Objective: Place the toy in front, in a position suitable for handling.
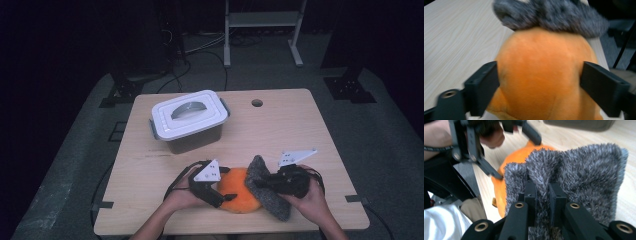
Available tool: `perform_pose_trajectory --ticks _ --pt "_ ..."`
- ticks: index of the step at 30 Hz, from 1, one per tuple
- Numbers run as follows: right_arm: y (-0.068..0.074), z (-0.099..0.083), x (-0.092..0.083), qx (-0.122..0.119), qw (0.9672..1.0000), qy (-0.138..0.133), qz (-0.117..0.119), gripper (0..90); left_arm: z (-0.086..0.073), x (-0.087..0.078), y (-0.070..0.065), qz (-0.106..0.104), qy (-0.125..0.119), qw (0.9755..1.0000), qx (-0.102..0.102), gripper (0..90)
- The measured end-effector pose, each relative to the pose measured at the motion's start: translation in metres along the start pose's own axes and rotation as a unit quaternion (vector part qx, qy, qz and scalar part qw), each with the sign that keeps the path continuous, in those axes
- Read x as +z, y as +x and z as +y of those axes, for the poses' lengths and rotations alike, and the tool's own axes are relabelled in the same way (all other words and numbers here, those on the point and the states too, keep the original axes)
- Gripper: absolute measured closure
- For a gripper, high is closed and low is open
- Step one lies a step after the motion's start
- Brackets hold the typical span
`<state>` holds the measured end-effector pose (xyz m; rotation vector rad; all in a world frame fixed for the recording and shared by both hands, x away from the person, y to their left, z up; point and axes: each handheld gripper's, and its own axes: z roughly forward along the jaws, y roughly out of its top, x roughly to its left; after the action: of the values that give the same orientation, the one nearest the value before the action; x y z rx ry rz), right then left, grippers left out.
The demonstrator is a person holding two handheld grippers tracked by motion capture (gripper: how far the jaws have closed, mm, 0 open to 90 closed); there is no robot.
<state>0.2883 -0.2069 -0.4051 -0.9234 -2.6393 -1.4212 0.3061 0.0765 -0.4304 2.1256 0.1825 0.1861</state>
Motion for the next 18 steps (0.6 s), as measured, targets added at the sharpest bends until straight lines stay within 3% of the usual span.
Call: perform_pose_trajectory --ticks 3,5,10,12,15,18 --pt "0.003 -0.004 -0.002 -0.008 0.9999 0.008 0.001 78.8 0.000 0.004 -0.003 0.000 0.001 1.0000 0.004 11.0" --pt "0.002 -0.007 -0.004 -0.009 0.9999 0.012 0.003 78.7 0.002 0.004 -0.006 0.002 0.014 0.9996 0.023 17.6" --pt "-0.011 -0.017 -0.012 0.005 0.9997 0.025 0.006 78.2 0.001 0.002 -0.009 0.006 0.018 0.9993 0.033 22.2" --pt "-0.019 -0.021 -0.016 0.027 0.9994 0.018 0.009 78.3 0.002 0.003 -0.012 0.008 0.017 0.9986 0.050 22.8" --pt "-0.016 -0.017 -0.017 0.030 0.9994 0.003 0.017 78.7 0.003 0.004 -0.017 0.008 0.015 0.9969 0.076 22.8" --pt "-0.010 -0.002 -0.013 0.019 0.9994 -0.015 0.023 78.7 0.005 0.005 -0.024 0.008 0.015 0.9933 0.114 23.0"
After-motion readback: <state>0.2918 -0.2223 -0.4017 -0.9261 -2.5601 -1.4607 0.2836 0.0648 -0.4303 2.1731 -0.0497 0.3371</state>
